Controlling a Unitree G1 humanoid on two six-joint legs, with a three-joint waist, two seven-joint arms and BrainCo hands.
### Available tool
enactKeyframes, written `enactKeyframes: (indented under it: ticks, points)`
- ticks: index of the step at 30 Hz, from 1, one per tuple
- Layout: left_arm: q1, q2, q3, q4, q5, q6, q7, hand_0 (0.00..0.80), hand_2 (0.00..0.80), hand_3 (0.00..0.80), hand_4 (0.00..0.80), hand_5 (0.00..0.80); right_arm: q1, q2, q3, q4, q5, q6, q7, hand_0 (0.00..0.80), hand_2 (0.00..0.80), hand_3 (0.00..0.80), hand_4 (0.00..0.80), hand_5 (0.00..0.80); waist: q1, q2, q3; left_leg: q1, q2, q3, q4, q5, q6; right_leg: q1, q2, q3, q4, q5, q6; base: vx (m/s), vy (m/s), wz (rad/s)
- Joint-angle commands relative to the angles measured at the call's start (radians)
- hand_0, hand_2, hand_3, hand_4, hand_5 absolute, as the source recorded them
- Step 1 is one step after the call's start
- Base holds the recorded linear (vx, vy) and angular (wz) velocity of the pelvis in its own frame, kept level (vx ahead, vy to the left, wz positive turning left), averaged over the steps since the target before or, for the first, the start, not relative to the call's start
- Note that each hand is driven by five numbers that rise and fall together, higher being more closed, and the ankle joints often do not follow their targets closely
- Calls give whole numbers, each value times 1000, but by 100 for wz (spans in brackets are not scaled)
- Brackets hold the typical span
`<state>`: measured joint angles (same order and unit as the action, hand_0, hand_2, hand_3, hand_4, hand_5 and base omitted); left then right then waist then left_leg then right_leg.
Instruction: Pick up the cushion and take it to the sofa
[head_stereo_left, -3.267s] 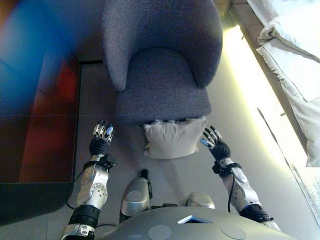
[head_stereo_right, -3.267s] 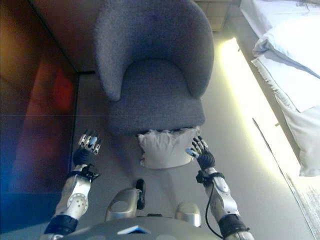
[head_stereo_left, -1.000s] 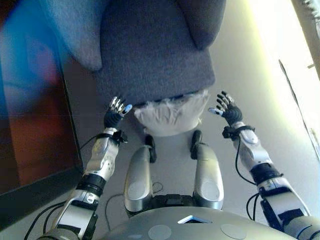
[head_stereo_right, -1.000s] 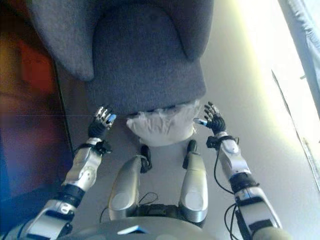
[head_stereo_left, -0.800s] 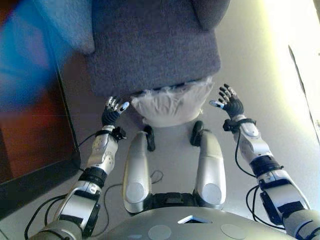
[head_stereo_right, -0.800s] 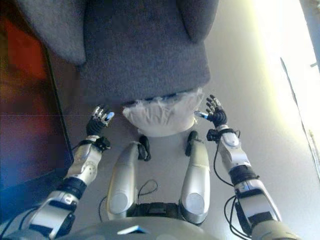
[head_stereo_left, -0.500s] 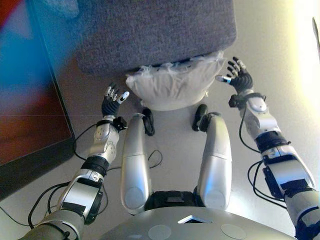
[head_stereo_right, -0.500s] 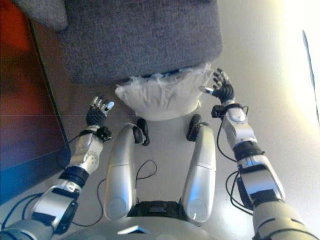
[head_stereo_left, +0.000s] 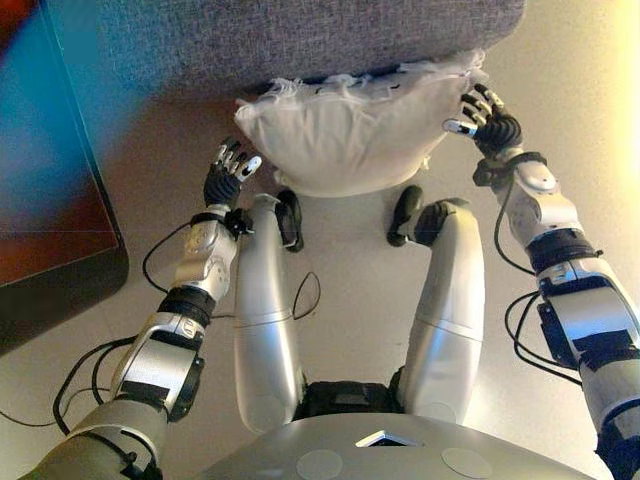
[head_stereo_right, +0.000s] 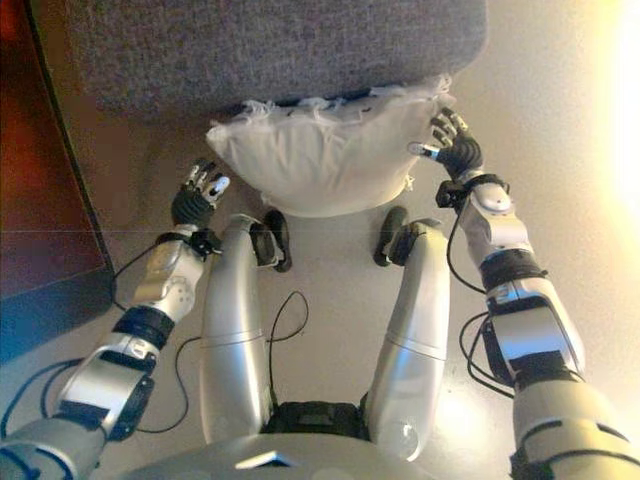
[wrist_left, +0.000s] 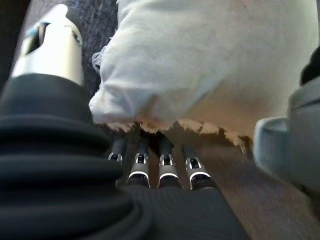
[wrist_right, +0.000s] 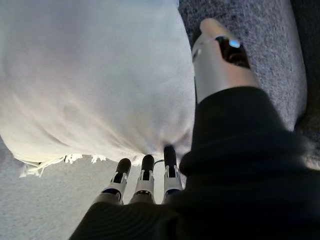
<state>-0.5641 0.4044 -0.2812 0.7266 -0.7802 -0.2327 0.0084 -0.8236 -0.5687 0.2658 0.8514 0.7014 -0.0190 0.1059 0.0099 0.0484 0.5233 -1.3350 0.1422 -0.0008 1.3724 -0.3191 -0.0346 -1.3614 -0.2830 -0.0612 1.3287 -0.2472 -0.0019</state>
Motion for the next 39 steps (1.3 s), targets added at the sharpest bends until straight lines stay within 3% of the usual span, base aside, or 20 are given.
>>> enactKeyframes:
  ticks: [1,9,17,26,31,39]
  points:
    - [-47,7,-16,11,-51,9,-29,0,0,0,0,0,-31,-5,20,31,48,3,27,0,0,0,0,0,-17,27,-28,7,24,43,57,-102,51,32,-8,105,44,-76,16,0,0,0]
    - [-154,33,-45,27,-72,43,-55,0,0,0,0,0,-112,7,76,91,42,50,125,0,0,0,0,0,-23,26,-19,-39,38,38,111,-115,46,-16,-7,119,95,-85,12,0,0,0]
    - [-251,58,-85,66,-50,97,-33,0,0,0,0,0,-170,15,128,88,40,67,131,0,0,0,0,0,-30,16,-4,-59,49,35,141,-117,46,-39,-12,128,116,-77,8,7,-4,2]
    - [-307,36,-128,55,-86,141,-145,0,0,0,0,0,-205,38,181,38,20,87,156,0,0,0,0,0,-35,13,-3,-78,50,39,154,-121,51,-59,-19,138,111,-59,8,3,2,0]
    - [-312,28,-149,47,-66,142,-133,0,0,0,0,0,-205,42,189,33,10,87,67,0,0,0,0,0,-35,11,-3,-82,53,42,160,-120,54,-62,-23,139,107,-50,9,5,3,1]
    - [-278,44,-118,49,-46,120,-107,0,0,0,0,0,-146,21,106,58,11,86,-90,0,0,0,0,0,-35,10,-3,-84,56,44,162,-122,57,-61,-24,138,107,-45,11,6,9,-2]
